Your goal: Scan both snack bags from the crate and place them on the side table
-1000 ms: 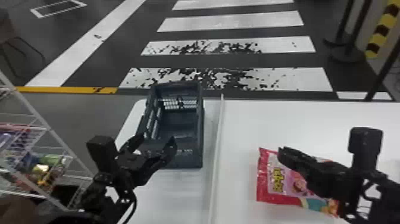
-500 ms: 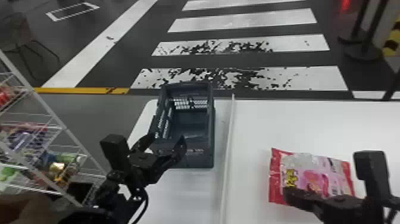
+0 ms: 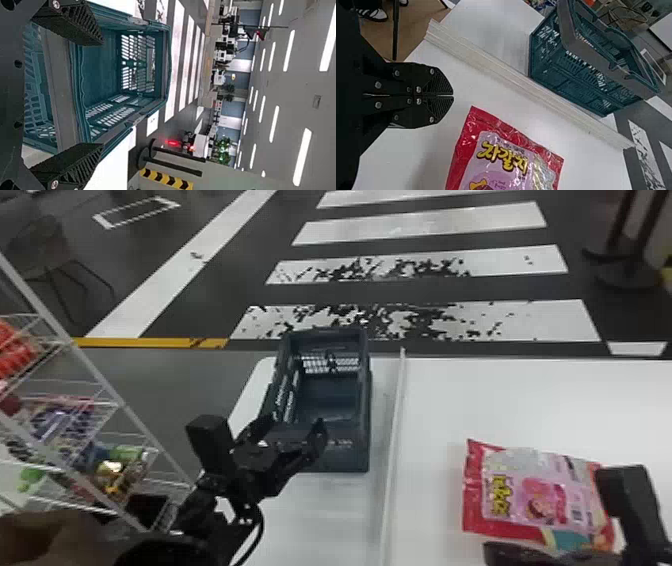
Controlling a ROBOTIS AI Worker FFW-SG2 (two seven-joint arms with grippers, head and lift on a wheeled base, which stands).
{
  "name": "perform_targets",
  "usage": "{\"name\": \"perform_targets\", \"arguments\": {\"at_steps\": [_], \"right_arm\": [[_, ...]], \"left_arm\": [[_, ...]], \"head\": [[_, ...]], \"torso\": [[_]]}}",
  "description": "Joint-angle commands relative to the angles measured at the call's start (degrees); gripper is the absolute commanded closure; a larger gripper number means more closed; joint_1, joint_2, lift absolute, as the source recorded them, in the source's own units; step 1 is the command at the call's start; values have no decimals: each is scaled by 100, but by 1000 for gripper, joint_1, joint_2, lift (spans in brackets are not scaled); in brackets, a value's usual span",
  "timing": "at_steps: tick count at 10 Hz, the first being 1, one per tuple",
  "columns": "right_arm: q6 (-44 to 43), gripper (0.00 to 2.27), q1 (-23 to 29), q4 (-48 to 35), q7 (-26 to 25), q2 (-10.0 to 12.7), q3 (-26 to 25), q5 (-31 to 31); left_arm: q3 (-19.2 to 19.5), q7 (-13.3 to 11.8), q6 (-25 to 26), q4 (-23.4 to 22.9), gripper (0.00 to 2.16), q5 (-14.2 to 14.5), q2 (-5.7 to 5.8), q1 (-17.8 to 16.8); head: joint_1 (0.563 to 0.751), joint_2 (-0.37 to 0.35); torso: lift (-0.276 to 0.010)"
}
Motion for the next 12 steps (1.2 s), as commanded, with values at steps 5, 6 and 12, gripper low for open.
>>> {"name": "perform_targets", "arguments": {"at_steps": [5, 6, 12], "right_arm": [[-150, 2253, -852, 1411, -114, 62, 617, 103], [-220, 2256, -1001, 1595, -193, 79, 669, 103], [-554, 2253, -1836, 2518, -676, 202, 801, 24]], "left_arm": [[0, 0, 0, 1, 87, 0, 19, 12], [0, 0, 0, -8, 87, 9, 19, 21], [9, 0, 0, -43, 87, 9, 45, 83]], "head": [[695, 310], [695, 313], [695, 308]], "torso": [[-95], [-95], [-95]]}}
